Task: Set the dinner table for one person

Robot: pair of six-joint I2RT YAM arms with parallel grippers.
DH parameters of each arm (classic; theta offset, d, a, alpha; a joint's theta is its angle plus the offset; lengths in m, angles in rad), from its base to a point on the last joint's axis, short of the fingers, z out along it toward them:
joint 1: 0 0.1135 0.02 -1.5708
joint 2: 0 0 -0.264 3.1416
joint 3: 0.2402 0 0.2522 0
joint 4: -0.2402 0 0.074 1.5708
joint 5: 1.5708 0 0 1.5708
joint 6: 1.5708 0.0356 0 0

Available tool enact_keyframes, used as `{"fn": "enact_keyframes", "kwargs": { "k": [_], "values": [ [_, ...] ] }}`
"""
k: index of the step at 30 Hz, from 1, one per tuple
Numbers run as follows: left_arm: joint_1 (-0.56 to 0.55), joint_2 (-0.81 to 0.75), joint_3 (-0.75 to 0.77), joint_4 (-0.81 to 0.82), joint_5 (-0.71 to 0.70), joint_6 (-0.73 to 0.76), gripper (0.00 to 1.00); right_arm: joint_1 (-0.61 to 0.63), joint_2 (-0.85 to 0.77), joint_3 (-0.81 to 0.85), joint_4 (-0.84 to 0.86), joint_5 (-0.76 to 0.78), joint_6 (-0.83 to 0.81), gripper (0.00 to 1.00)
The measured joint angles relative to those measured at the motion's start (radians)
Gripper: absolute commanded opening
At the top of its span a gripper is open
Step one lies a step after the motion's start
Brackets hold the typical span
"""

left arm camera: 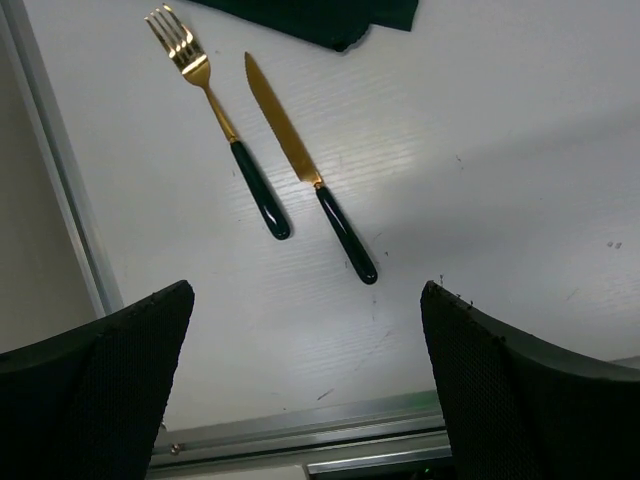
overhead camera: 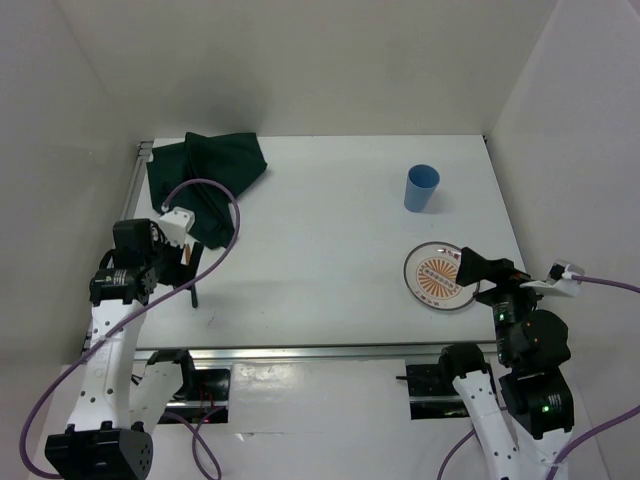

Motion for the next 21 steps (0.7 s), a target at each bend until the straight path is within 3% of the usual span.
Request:
{"fn": "enact_keyframes", "kwargs": {
  "k": [5, 11, 15, 21],
  "values": [
    [0.0, 0.016, 0.026, 0.024, -0.071, -0.048, 1.0, 0.0, 0.0, 0.0, 0.0, 0.003, 0.006, 1.0],
    [0.0, 0.078, 0.12, 0.054, -0.044, -0.068, 1.0, 0.0, 0.053, 0.005, -0.004, 0.012, 0.011, 1.0],
    [0.0, 0.27, 0.362, 0.051, 0.019, -0.092, 1.0, 0.0, 0.2, 0.063, -0.021, 0.01, -0.011, 1.0],
    [-0.045, 0.756, 0.918, 0.044, 0.004, -0.128, 1.0, 0.0, 0.442, 0.153, -0.016, -0.008, -0.056, 1.0]
  ]
}}
